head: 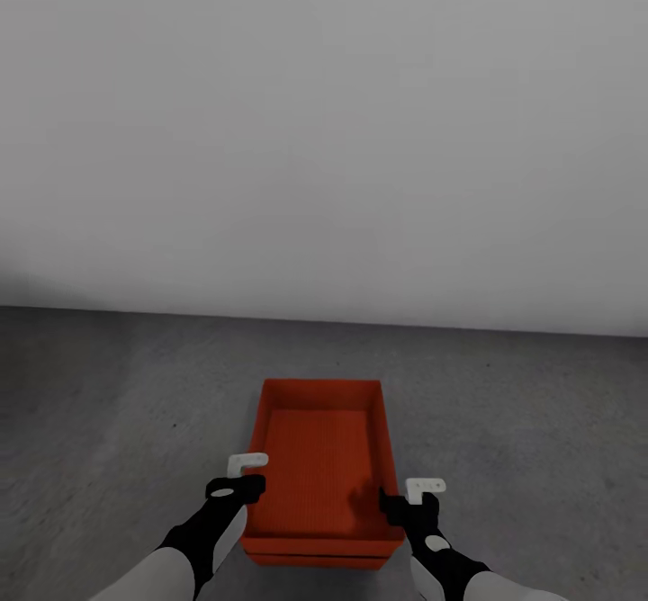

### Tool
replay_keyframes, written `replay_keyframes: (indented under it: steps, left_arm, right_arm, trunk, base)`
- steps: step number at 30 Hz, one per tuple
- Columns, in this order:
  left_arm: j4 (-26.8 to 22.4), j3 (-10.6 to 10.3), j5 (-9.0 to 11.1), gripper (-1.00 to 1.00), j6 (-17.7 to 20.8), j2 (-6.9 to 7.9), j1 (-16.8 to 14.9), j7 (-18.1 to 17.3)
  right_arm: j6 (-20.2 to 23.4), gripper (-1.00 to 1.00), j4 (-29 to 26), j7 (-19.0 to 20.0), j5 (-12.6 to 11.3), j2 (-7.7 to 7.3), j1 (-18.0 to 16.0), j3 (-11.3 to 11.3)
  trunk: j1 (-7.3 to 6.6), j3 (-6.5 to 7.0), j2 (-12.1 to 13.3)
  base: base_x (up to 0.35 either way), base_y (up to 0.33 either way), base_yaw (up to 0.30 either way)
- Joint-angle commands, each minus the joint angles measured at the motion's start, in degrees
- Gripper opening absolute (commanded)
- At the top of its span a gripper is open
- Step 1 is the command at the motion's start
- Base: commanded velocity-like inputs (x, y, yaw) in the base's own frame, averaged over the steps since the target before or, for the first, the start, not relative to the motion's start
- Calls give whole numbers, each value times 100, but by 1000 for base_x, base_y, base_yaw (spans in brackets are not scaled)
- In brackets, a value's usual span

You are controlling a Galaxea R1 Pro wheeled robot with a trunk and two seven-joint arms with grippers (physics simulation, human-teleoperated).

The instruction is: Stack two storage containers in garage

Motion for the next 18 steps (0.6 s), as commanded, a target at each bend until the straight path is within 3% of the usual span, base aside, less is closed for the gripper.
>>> replay_keyframes:
  steps: [1, 18]
  left_arm:
    - [-12, -44, 56, 100, 31, 3, 0, 41]
    - [-17, -28, 57, 100, 22, 19, 0, 40]
  right_arm:
    - [-14, 100, 3, -25, -39, 1, -3, 49]
    - [-15, 100, 8, -25, -43, 1, -3, 49]
  trunk:
    - [-23, 14, 40]
    - [-396, 319, 721]
  base:
    - [0, 0, 0]
    - [0, 0, 0]
